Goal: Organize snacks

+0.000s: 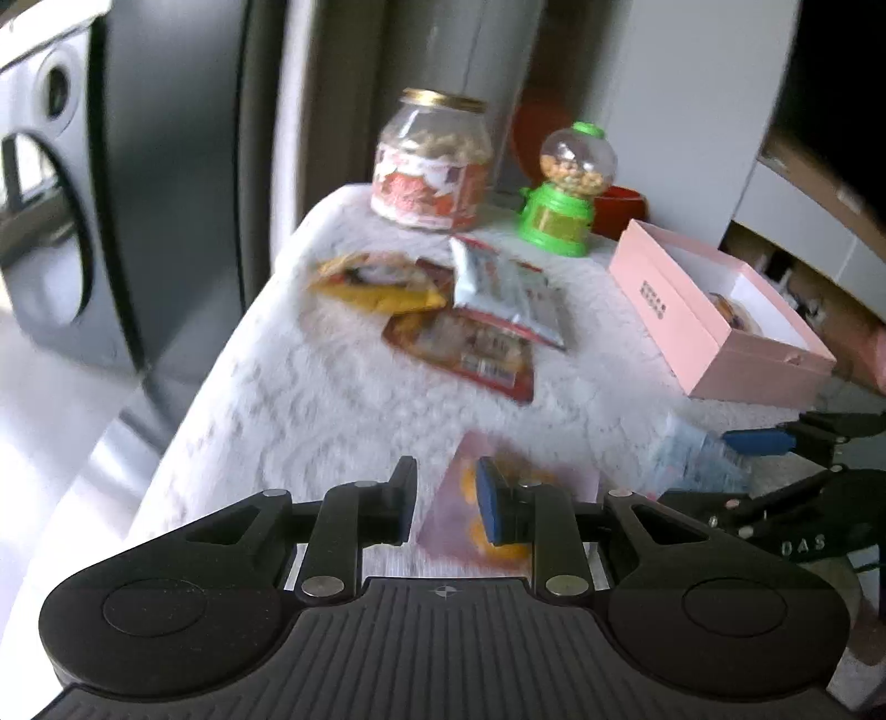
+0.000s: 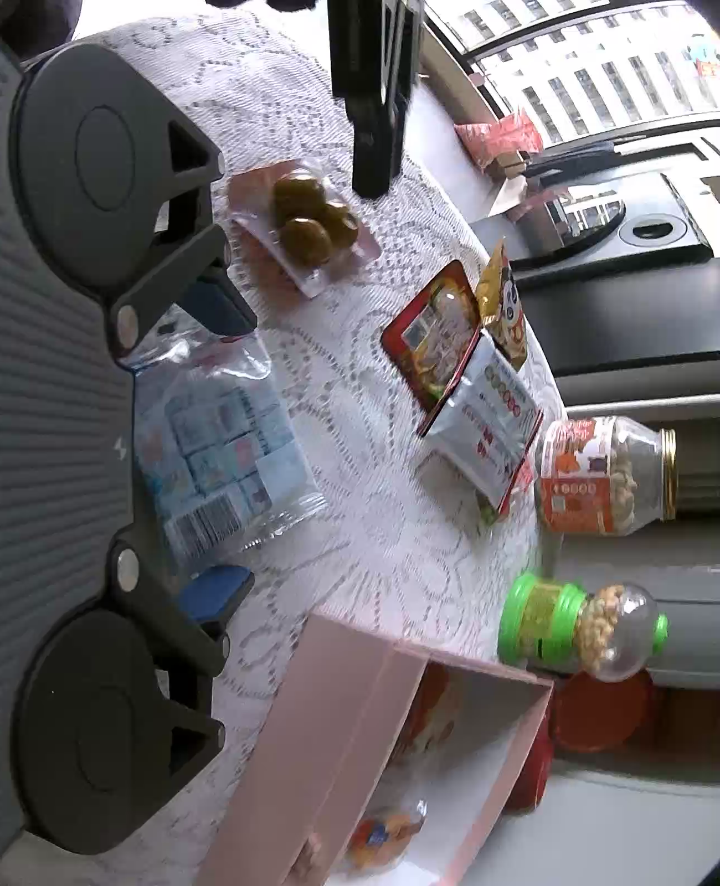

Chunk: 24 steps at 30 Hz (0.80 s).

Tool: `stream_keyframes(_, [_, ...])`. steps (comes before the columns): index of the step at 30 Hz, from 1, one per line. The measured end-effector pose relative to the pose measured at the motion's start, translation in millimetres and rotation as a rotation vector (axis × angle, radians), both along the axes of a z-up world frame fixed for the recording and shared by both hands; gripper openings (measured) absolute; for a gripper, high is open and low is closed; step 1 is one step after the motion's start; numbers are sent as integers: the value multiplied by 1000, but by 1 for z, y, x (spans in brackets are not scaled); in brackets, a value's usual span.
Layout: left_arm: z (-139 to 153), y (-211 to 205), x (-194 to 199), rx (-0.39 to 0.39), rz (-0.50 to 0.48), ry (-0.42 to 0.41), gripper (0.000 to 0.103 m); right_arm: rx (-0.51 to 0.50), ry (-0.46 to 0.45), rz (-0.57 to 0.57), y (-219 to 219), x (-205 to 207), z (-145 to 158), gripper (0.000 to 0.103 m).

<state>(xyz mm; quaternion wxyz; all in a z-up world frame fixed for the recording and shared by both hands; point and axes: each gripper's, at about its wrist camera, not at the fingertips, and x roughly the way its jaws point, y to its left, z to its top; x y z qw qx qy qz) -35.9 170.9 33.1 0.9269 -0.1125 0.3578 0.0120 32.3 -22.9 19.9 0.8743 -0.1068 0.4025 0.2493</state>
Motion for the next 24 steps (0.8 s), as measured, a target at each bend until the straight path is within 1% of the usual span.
stream_keyframes(2, [-3,-5,-5,-6,-24,9,27,-18,-11,-36,-8,-4,-2,94])
stream_keyframes(4, [-4,-17,-7,39,-45,-6,27,-25,-24,-64,-17,-9,-3,94])
stream_keyframes(6, [-2,-29,-2,93,-64,-5,27,-21,-26,-90,-27,-13,-3,94])
stream_keyframes(10, [-1,-51,7,153,-110,-1,27,20,-28,-138,-49,-19,-6,97])
stream_keyframes(13, [-2,-64,11,174,-141,-1,27,41,-60,-167,-61,-25,-10,100])
stream_keyframes(15, [-2,-68,12,184,-153,1,27,48,-61,-174,-61,-26,-9,100])
stream_keyframes(24, [-1,-77,13,186,-183,2,27,45,-68,-178,-61,-26,-10,101])
